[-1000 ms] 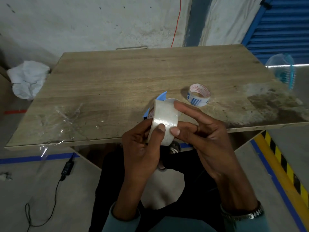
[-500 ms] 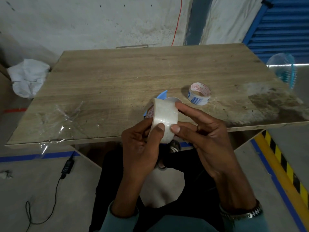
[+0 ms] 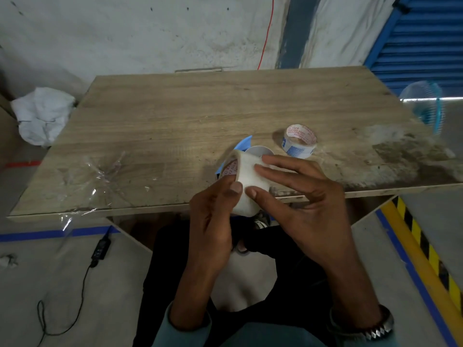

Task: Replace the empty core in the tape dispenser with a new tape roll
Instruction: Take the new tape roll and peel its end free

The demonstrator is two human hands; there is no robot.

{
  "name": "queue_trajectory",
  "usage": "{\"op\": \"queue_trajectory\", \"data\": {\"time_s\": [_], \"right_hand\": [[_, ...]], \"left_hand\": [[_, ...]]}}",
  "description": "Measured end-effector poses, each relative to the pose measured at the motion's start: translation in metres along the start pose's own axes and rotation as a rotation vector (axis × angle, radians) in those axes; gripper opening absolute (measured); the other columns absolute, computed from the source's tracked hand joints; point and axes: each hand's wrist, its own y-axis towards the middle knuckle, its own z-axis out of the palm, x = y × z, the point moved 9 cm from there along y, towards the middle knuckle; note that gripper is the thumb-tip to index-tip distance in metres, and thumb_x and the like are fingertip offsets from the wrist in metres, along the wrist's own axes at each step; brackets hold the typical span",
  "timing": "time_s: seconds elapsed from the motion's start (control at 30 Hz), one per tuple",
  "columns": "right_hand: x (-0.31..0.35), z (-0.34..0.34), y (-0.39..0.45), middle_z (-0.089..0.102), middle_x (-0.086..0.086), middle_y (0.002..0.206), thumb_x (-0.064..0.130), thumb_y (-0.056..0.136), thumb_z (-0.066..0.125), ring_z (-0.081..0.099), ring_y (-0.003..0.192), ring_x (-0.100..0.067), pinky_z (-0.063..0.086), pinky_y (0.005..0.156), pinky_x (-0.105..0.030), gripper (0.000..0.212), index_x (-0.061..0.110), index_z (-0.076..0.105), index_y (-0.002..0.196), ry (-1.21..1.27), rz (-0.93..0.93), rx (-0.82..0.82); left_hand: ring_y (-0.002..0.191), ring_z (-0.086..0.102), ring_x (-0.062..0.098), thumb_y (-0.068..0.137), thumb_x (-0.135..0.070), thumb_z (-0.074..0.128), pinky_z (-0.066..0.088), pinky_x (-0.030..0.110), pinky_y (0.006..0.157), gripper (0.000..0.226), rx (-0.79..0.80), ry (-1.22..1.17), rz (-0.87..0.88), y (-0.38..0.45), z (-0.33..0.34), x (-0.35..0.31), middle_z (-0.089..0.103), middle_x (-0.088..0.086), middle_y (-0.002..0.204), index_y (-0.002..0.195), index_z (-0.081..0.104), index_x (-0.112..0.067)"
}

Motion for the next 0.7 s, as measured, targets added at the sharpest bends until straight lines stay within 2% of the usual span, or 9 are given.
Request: {"op": "queue_trajectory", "data": {"time_s": [0.07,0.1,0.2,0.27,0.4,0.47,0.53,0.63,0.7], "right_hand": [[0.004,-0.003,-0.001,0.076,0.009,0.126,0.025,0.080,0.092,0.068,0.124,-0.013,0.052,0.106,-0.025,0.032,0.022,0.084,0.110,-0.039,-0.023,-0.019],[0.004,-0.004,-0.001,0.077,0.008,0.125,0.024,0.080,0.092,0.070,0.121,-0.012,0.053,0.103,-0.025,0.030,0.020,0.085,0.109,-0.042,-0.021,-0.028],[0.000,-0.006,-0.001,0.079,0.002,0.121,0.019,0.081,0.093,0.076,0.111,-0.007,0.061,0.096,-0.029,0.025,0.016,0.086,0.104,-0.007,0.015,-0.042],[0.000,-0.006,0.001,0.080,0.000,0.119,0.018,0.080,0.093,0.077,0.108,-0.005,0.063,0.092,-0.029,0.024,0.015,0.086,0.102,0.012,0.035,-0.032],[0.008,-0.003,0.002,0.080,-0.002,0.120,0.016,0.085,0.090,0.075,0.111,0.001,0.065,0.090,-0.028,0.024,0.024,0.083,0.106,-0.039,-0.015,-0.026],[0.015,0.002,0.001,0.080,-0.004,0.122,0.012,0.088,0.088,0.073,0.113,0.003,0.063,0.089,-0.023,0.024,0.020,0.083,0.110,-0.125,-0.079,-0.046],[0.019,0.006,0.000,0.080,-0.004,0.121,0.007,0.091,0.084,0.072,0.115,0.000,0.062,0.091,-0.023,0.023,0.015,0.084,0.112,-0.224,-0.137,-0.067],[0.018,0.012,0.000,0.080,-0.001,0.123,0.008,0.095,0.074,0.077,0.106,-0.008,0.064,0.086,-0.031,0.025,0.015,0.082,0.117,-0.323,-0.156,-0.056],[0.016,0.015,0.000,0.081,-0.001,0.121,0.006,0.094,0.072,0.078,0.101,-0.013,0.061,0.085,-0.031,0.026,0.013,0.081,0.118,-0.360,-0.154,-0.063]], "left_hand": [[0.085,0.076,0.005,0.095,-0.014,0.057,0.056,0.019,0.078,0.030,0.031,-0.004,0.013,0.000,-0.001,-0.002,0.081,-0.007,0.086,0.089,0.083,-0.027],[0.085,0.076,0.008,0.095,-0.012,0.058,0.057,0.023,0.078,0.030,0.054,0.020,0.026,0.000,-0.002,-0.002,0.081,-0.006,0.086,0.091,0.083,-0.027],[0.089,0.076,0.039,0.098,-0.019,0.059,0.061,0.055,0.081,0.025,0.130,0.127,0.053,-0.001,-0.002,0.002,0.080,0.016,0.093,0.105,0.078,-0.005],[0.091,0.075,0.046,0.103,-0.016,0.058,0.058,0.064,0.083,0.024,0.157,0.159,0.030,-0.001,-0.004,0.008,0.078,0.022,0.096,0.113,0.075,-0.002],[0.105,0.077,0.032,0.106,-0.010,0.054,0.060,0.049,0.094,0.027,0.193,0.149,0.005,0.000,-0.002,0.009,0.081,0.011,0.110,0.125,0.073,-0.006],[0.110,0.076,0.026,0.106,-0.011,0.055,0.058,0.043,0.097,0.027,0.164,0.114,-0.017,0.002,-0.003,0.014,0.081,0.009,0.114,0.126,0.073,-0.009],[0.109,0.076,0.021,0.105,-0.012,0.055,0.056,0.037,0.096,0.026,0.143,0.089,-0.042,0.002,-0.003,0.018,0.081,0.008,0.113,0.123,0.074,-0.009],[0.112,0.076,0.020,0.107,-0.012,0.054,0.055,0.032,0.096,0.027,0.153,0.118,-0.056,0.002,-0.004,0.021,0.080,0.006,0.117,0.127,0.073,-0.008],[0.114,0.075,0.019,0.109,-0.011,0.053,0.055,0.031,0.097,0.027,0.157,0.134,-0.063,0.003,-0.004,0.023,0.080,0.006,0.119,0.129,0.072,-0.009]]}}
